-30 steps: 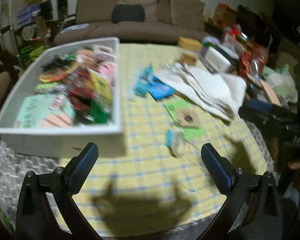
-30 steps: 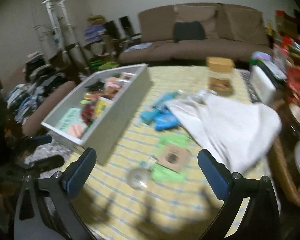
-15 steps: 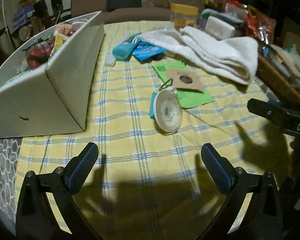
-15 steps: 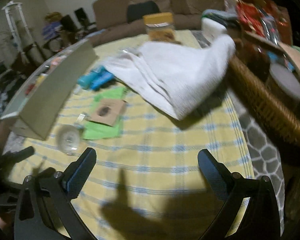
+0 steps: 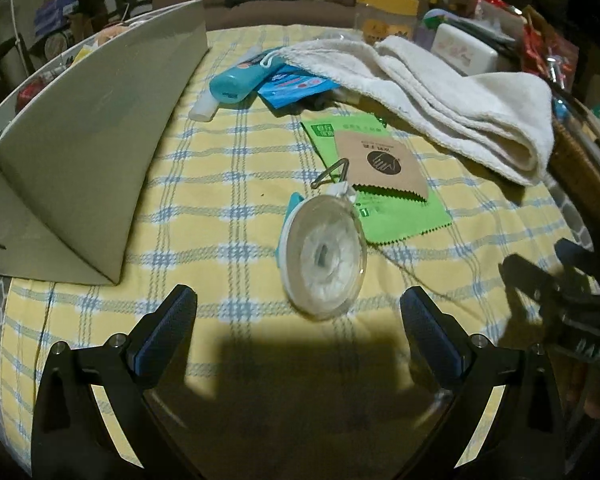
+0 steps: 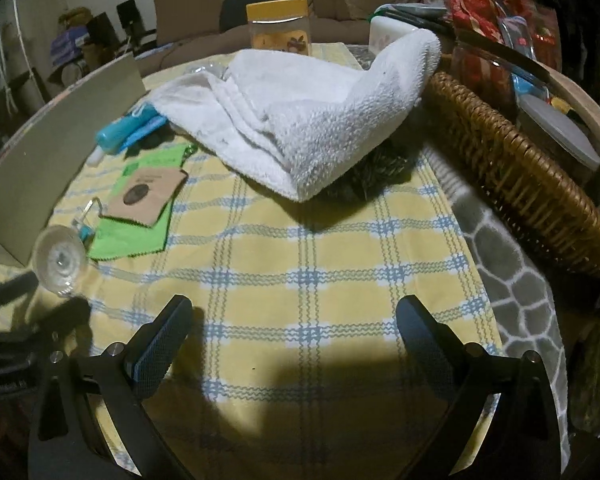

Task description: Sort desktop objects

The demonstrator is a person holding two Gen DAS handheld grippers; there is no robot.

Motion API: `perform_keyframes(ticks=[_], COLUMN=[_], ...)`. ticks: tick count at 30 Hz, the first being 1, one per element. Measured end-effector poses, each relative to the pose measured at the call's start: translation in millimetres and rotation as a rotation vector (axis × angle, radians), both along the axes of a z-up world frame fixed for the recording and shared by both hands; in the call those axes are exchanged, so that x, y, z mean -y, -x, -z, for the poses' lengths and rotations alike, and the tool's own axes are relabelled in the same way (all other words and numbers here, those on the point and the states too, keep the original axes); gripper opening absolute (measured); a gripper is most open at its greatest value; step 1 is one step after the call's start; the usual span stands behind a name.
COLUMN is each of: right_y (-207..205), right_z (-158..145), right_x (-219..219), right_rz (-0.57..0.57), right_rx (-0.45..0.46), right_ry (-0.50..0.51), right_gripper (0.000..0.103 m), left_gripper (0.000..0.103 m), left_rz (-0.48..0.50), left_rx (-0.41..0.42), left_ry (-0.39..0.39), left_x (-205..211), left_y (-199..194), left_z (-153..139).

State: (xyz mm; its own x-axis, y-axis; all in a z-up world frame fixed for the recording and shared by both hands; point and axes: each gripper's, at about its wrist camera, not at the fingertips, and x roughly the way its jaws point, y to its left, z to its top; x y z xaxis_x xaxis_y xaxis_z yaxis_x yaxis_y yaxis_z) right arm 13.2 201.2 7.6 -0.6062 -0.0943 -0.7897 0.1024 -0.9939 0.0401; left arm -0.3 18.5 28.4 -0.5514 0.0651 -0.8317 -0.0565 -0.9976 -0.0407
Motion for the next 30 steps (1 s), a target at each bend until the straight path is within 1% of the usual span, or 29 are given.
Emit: perform_keyframes(ticks=[2,4,30], right_y=[1.5,2.9,3.4], right_z=[2.0,3.3,4.0], right_x=[4.5,9.0,7.9], right_rz=[0.001,0.001,0.006], right_rx=[0.009,0.014,0.016], right_ry=[-0.032,-0.061,-0.058], right_gripper=[0.103,0.103,0.103], left_gripper=[0.103,0.103,0.103], left_rz=[0.005,0.005,0.0], left_rx=[-0.008,-0.011,-0.01], left_ry=[0.025,0.028,0.026], left_x=[-3.7,-3.3,-2.1], left_y=[0.1,0.2,1.1], left_z=[2.5,2.8,3.0])
